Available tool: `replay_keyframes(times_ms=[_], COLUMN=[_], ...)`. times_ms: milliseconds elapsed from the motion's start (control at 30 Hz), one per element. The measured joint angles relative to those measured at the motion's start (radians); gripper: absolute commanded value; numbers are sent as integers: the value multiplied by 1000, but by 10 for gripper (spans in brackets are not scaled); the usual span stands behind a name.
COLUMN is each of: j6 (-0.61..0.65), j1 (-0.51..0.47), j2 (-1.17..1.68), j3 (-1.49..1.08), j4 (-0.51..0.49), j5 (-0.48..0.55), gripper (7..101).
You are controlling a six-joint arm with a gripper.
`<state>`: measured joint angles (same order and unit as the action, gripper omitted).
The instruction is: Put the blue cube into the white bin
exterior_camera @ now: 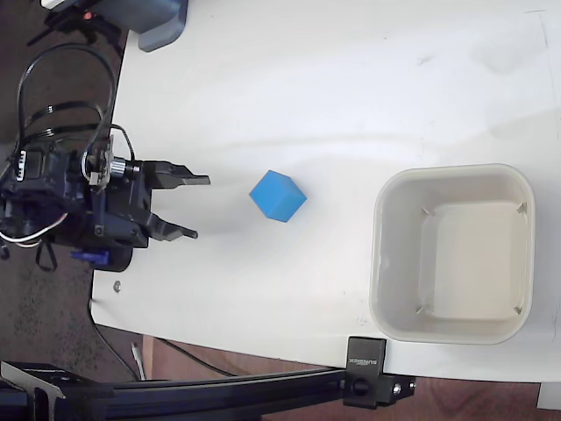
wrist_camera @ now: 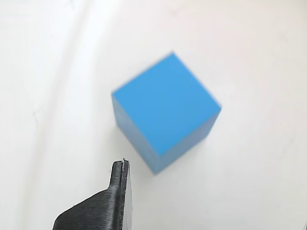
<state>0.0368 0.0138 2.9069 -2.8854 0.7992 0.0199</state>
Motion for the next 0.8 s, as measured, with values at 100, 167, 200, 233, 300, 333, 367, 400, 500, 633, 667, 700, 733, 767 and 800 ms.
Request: replay_keyframes(times_ms=[100,167,200,233,300,333,367,400,500,633,667,700,733,767,800], j6=[118,193,229,261,327,367,394,422,480,558,569,578,589,609,626], j1=[-71,-103,-112,-117,-126,-138,-150,-166,-201,-160,-160,-166,-175,-186,-195], j2=[-184,-311,-370,-419,-512,-561,-603,-649,-779,-879,-900,-917,-934,-954,-980], j3=[179,291,341,382,449,486,515,551,643,689,695,699,703,712,729], j4=[83,124,132,135,141,153,164,178,202,225,225,225,227,233,249], j5=[87,135,153,172,202,222,241,267,344,288,279,279,284,298,307], gripper=[1003,970,941,927,919,935,973,1000,1000,984,995,997,997,997,997])
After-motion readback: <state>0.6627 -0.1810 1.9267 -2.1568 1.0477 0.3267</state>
